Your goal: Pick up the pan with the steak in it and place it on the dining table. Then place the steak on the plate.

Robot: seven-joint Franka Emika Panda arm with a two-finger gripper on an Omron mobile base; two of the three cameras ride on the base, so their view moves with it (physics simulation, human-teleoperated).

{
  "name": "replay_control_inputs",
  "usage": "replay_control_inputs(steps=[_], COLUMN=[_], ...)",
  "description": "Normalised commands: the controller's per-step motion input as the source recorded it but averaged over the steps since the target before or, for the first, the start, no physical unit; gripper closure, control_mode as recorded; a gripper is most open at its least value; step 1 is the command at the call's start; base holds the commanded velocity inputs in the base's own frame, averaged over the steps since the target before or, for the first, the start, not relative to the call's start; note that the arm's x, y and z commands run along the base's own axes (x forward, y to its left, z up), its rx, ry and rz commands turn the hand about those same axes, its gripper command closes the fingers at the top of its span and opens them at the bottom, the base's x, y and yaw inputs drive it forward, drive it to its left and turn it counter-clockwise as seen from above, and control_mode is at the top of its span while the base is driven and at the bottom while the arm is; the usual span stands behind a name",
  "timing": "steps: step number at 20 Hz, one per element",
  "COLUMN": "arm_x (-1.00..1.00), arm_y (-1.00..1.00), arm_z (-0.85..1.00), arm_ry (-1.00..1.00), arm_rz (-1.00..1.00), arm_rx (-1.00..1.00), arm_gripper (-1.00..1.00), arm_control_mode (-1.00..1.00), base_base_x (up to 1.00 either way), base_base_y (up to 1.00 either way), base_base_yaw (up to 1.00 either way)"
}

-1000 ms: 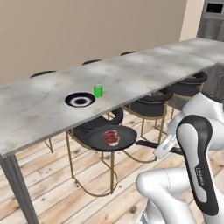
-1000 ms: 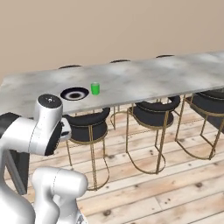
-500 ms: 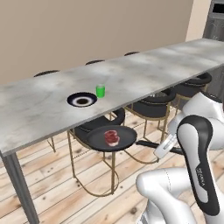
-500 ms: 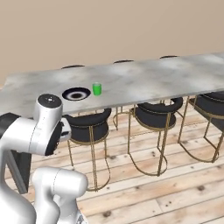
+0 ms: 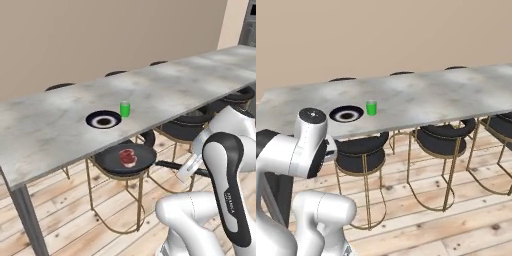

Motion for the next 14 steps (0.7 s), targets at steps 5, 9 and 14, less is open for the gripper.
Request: replay_control_inputs(steps=[5, 9, 14], arm_x=[0.0, 0.0, 0.0], arm_y=[0.0, 0.0, 0.0], arm_z=[0.0, 0.0, 0.0], arm_ry=[0.0, 0.0, 0.0], arm_rz=[0.0, 0.0, 0.0], arm_rx=[0.0, 0.0, 0.0], arm_gripper=[1.0, 1.0, 1.0], arm_control_mode=[1.0, 1.0, 1.0], base_base_x=[0.57, 0.61, 0.6], base_base_y=[0.42, 0.23, 0.2], base_base_yaw=[0.04, 0.08, 0.08])
